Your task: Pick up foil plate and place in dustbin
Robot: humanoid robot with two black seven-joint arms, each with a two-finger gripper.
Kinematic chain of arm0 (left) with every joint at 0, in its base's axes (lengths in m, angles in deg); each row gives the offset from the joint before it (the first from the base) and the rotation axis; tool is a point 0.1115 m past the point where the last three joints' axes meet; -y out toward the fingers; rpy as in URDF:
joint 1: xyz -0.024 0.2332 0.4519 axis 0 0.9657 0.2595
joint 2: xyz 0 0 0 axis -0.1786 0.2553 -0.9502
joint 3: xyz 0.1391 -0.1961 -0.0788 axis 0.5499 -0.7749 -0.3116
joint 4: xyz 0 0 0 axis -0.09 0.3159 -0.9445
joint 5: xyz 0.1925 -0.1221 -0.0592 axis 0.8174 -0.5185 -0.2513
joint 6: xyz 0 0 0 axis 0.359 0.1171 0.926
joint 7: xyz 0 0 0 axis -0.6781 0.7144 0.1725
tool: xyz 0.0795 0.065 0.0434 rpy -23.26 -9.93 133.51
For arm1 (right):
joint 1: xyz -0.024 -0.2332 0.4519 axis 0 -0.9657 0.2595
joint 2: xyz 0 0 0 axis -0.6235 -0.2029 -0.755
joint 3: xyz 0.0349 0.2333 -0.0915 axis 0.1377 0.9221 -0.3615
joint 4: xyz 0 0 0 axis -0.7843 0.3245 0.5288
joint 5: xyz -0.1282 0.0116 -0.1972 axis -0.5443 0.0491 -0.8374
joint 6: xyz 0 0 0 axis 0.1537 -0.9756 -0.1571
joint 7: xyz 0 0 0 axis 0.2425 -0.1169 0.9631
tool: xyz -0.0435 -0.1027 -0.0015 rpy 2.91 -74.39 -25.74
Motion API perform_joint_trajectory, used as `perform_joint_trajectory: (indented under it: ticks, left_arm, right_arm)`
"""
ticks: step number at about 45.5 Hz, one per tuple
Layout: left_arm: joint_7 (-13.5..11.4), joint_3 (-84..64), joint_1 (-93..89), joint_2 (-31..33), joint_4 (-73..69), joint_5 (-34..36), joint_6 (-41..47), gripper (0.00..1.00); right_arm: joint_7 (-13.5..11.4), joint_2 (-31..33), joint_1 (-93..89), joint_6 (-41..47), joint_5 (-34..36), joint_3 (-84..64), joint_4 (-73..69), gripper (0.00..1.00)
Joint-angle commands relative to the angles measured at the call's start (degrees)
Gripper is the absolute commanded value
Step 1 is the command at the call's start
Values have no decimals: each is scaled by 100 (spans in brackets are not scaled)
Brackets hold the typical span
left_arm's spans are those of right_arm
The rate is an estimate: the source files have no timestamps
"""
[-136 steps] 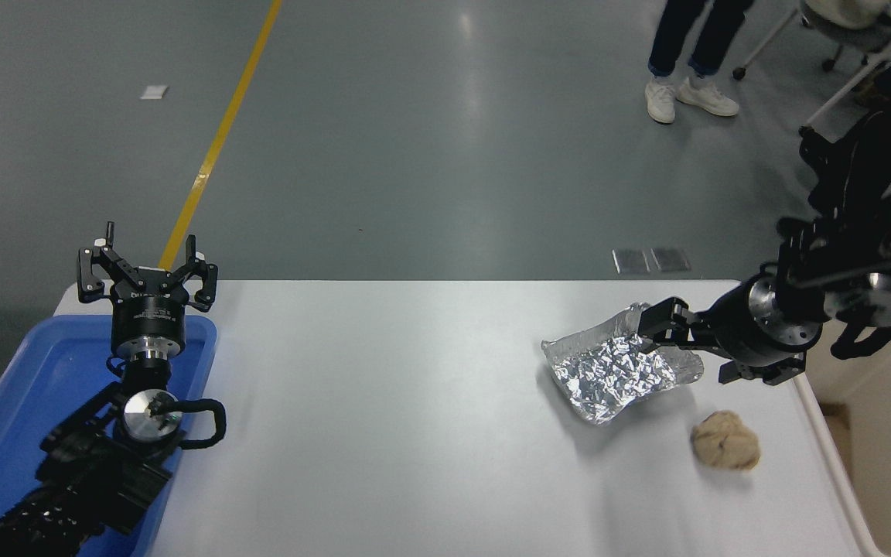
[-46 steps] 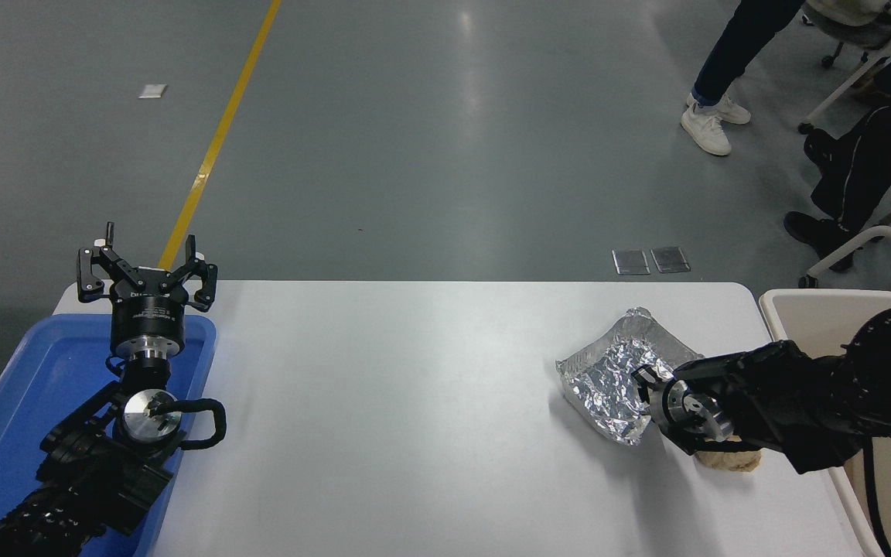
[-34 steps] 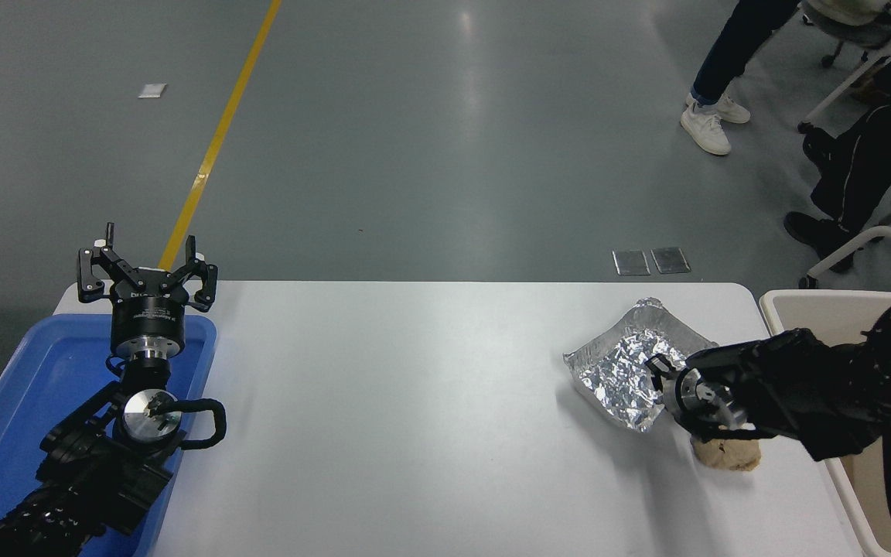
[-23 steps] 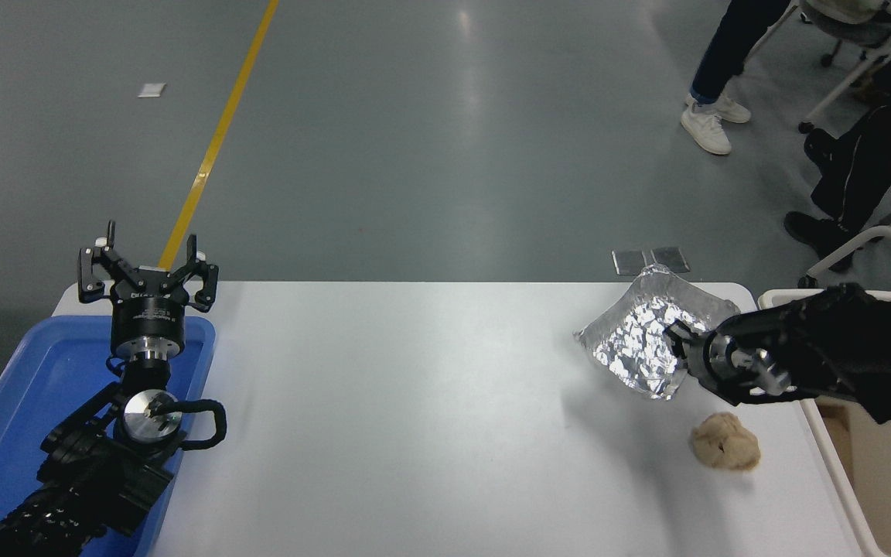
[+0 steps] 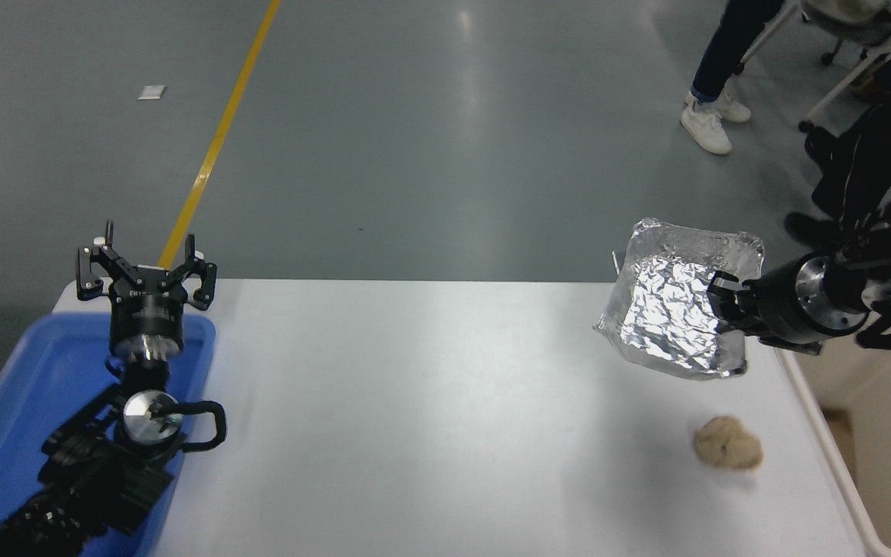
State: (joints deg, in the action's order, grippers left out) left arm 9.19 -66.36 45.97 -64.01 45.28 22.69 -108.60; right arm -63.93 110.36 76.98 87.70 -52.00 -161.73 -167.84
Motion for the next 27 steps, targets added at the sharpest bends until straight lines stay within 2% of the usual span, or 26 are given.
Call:
perform_joint_trajectory:
  ticks: [1,11,27]
  left_arm:
    - [0,0,0,-1,0,0,0,99]
    - [0,0,0,-1,0,0,0,99]
    - [0,0,0,-1,0,0,0,99]
  right_arm:
    - [13,60,1792,1462,-121,-512,-422,0]
    - [22,96,2663,2332,-130,-793,-431,0]
    - [13,192,1909,1999,-262,-925,16,0]
